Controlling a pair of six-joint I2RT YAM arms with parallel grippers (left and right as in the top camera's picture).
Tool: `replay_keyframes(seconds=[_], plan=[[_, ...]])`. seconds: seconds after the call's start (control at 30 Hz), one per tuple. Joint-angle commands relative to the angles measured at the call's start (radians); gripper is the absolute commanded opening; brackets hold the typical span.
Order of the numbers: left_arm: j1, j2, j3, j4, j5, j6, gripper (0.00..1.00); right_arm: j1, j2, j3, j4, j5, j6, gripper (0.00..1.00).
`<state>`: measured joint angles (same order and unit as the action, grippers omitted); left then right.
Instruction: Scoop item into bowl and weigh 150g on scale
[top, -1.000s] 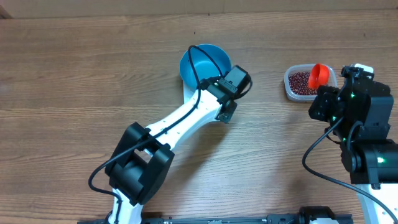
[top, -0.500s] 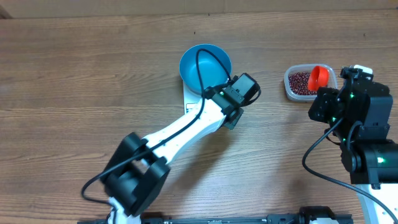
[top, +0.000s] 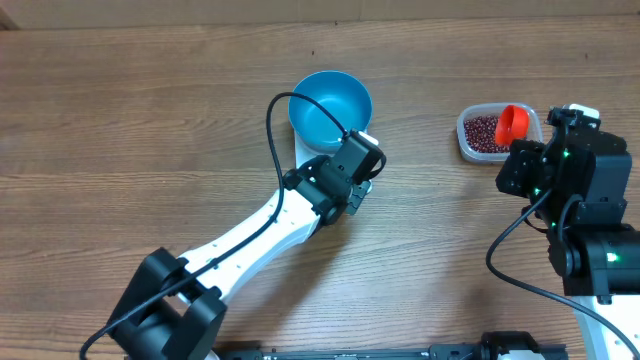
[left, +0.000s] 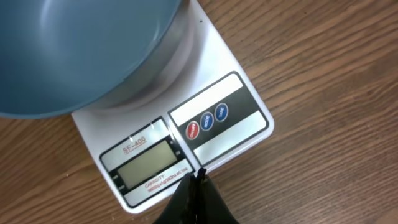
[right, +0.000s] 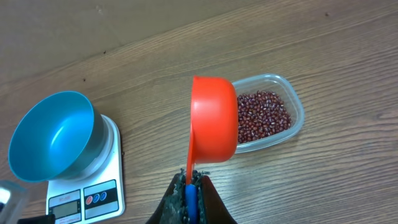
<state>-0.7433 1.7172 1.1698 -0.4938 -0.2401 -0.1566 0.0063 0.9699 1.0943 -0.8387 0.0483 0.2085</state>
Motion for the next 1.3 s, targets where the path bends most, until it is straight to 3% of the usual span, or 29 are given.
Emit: replay_keyframes(seconds=[0.0,0.33,0.53,1.27], plan=[[0.004,0.056,-0.003,0.013,-0.003,0.011,0.04,-0.002,-0.004,0.027,0.006,-0.006,-0.001,0.04],[0.012,0.122,-0.003,0.089,-0.006,0.012,0.04,-0.002,0.000,0.027,0.006,-0.006,-0.001,0.04],[0.012,0.157,-0.003,0.121,-0.082,0.021,0.04,-0.002,0.039,0.027,0.011,-0.029,0.000,0.04],[0.010,0.161,-0.003,0.129,-0.077,0.045,0.05,-0.002,0.049,0.027,0.035,-0.043,0.000,0.04]])
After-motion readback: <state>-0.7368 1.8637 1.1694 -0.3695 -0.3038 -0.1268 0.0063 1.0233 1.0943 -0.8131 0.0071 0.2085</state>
